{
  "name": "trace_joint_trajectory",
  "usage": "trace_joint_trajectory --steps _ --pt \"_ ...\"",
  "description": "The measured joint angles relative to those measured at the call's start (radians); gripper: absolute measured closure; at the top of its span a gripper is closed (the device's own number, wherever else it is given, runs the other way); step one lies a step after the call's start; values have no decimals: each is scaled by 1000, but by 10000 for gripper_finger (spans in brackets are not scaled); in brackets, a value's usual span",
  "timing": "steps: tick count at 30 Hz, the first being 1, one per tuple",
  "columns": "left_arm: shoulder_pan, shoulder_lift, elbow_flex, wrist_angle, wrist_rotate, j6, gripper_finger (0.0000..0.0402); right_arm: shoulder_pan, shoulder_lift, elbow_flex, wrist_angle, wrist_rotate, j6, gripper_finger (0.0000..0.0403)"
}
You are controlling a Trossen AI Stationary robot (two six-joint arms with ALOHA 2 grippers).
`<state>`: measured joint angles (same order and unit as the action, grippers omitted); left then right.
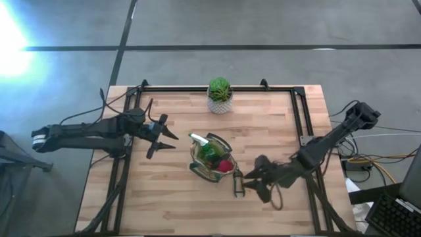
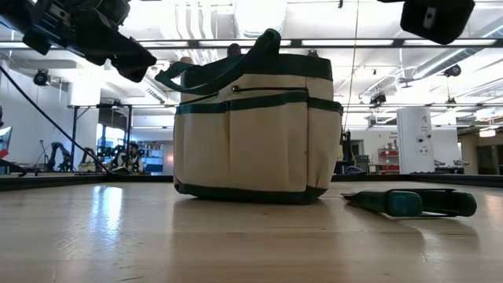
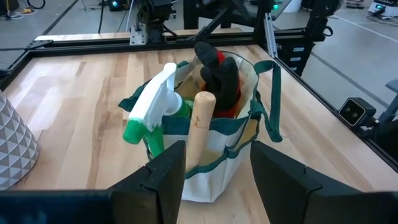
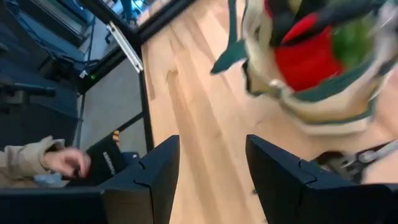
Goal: Pick & Place Garden tools in Gardening bag
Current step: Put the green shear scissors into the white gardening bag
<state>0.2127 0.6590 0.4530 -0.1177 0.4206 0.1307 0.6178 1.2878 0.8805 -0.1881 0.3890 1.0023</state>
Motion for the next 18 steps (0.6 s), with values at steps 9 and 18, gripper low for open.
trace_joint_trajectory --steps 9,18 --pt "0 8 0 1 0 0 218 4 243 244 -230 -59 228 227" --pt "0 13 0 1 0 0 218 -6 438 527 -721 -107 641 227"
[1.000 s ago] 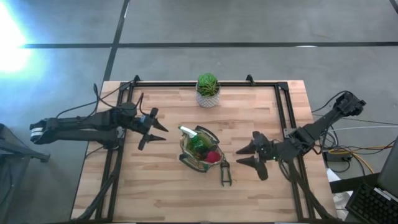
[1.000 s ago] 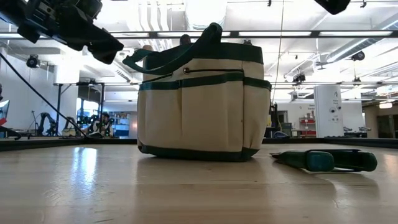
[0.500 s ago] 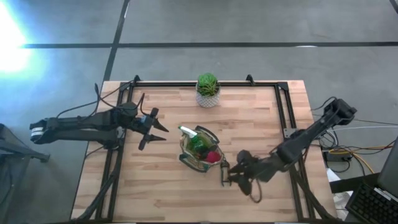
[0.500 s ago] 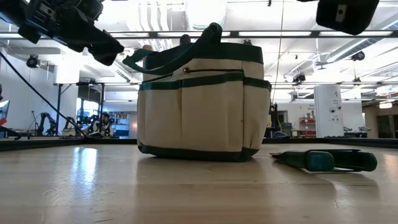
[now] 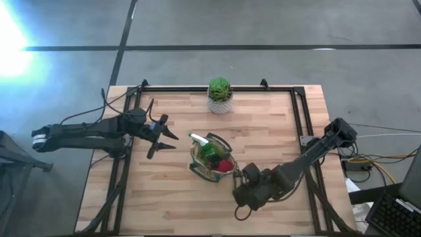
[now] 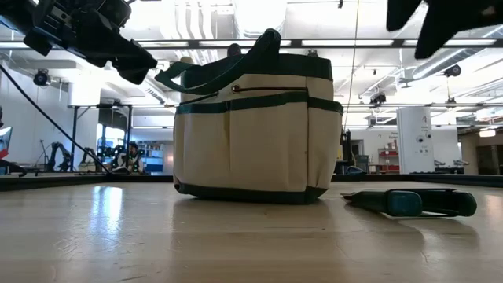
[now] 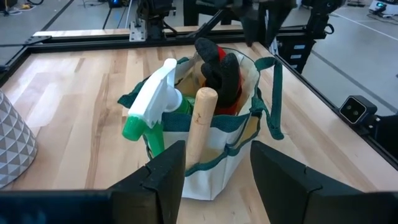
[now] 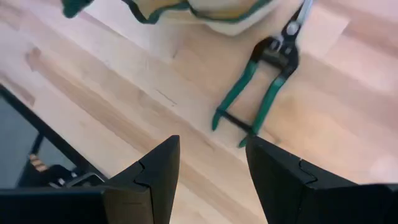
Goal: Pick & Place Garden tools in Gardening bag
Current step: Put the green shear scissors into the white gardening bag
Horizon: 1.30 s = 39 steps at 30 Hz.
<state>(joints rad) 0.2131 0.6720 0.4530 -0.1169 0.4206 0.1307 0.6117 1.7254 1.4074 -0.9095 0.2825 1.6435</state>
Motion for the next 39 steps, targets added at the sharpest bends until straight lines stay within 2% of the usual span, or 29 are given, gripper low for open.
trace_joint_trajectory --steps 6,10,16,19,29,39 --pt "0 0 0 0 0 0 220 -53 96 23 5 -138 129 227" --pt "0 0 0 0 0 0 220 -86 142 18 8 -181 202 227" --pt "0 0 0 0 0 0 220 -81 154 11 4 -174 291 227" --pt "0 0 0 0 0 0 220 -80 164 6 8 -145 306 227" --pt "0 1 0 0 0 0 220 -58 177 -39 5 -152 342 227" --pt "0 1 0 0 0 0 218 -7 238 -56 122 -151 417 227"
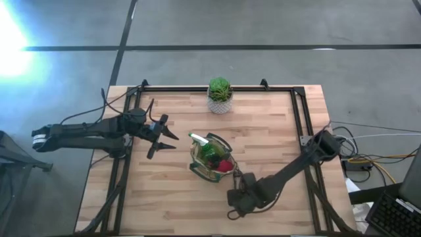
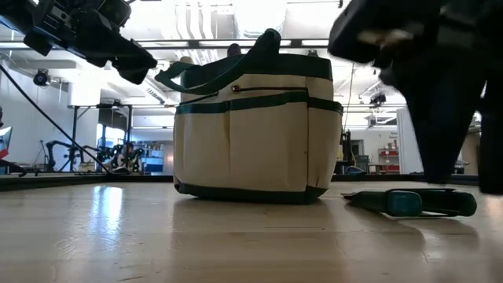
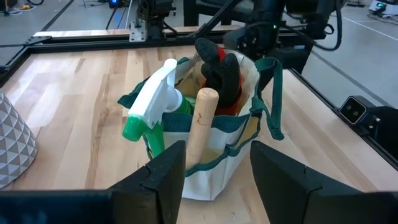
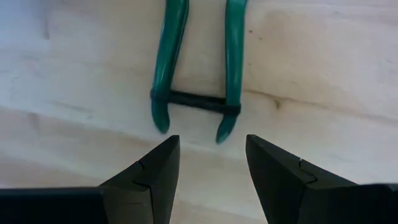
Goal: Pick & Place Garden tools in Gardening bag
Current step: Put the green shear scissors into the white gardening bag
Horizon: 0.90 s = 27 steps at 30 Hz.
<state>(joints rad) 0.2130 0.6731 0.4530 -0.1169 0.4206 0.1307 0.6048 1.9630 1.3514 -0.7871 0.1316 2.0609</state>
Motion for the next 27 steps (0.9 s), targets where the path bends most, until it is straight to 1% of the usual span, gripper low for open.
trace_joint_trajectory --steps 4,11,23,27 --pt "0 0 0 0 0 0 218 -8 18 -1 -10 5 -43 227" --pt "0 1 0 0 0 0 218 -20 -5 -1 -108 77 -62 227" --pt "0 1 0 0 0 0 218 -120 1 -53 -107 85 -250 227" --pt "0 1 0 0 0 0 218 -130 1 -56 -106 106 -266 229"
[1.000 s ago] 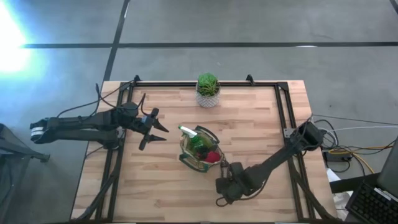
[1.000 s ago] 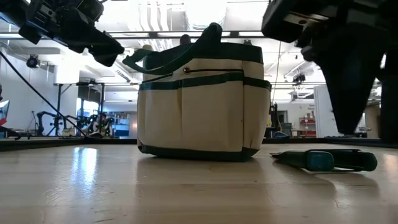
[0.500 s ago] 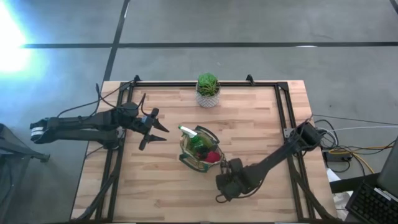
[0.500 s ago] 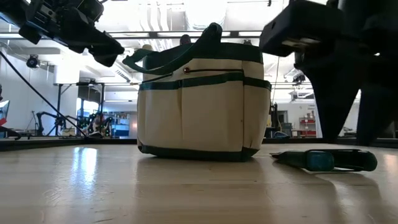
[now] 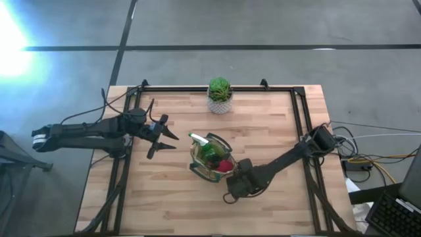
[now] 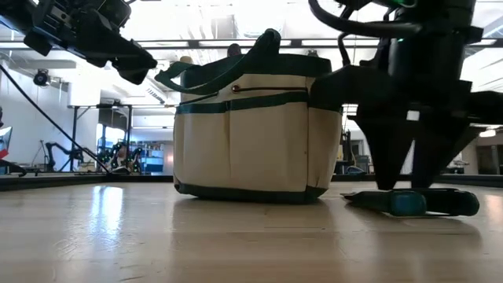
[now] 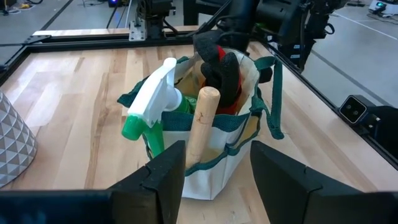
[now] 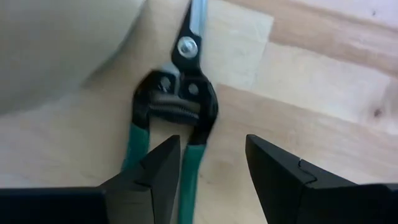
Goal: Pick & Place Garden tools in Gardening bag
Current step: Put the green shear scissors into the white gardening bag
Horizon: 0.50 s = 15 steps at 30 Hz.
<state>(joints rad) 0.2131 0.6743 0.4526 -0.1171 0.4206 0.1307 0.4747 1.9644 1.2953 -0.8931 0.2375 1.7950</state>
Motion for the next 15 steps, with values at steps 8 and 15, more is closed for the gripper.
trace_joint_trajectory --steps 8,15 --pt "0 0 0 0 0 0 218 -1 0 -27 86 26 -7 256" --pt "0 0 0 0 0 0 218 1 -5 -70 126 1 8 296"
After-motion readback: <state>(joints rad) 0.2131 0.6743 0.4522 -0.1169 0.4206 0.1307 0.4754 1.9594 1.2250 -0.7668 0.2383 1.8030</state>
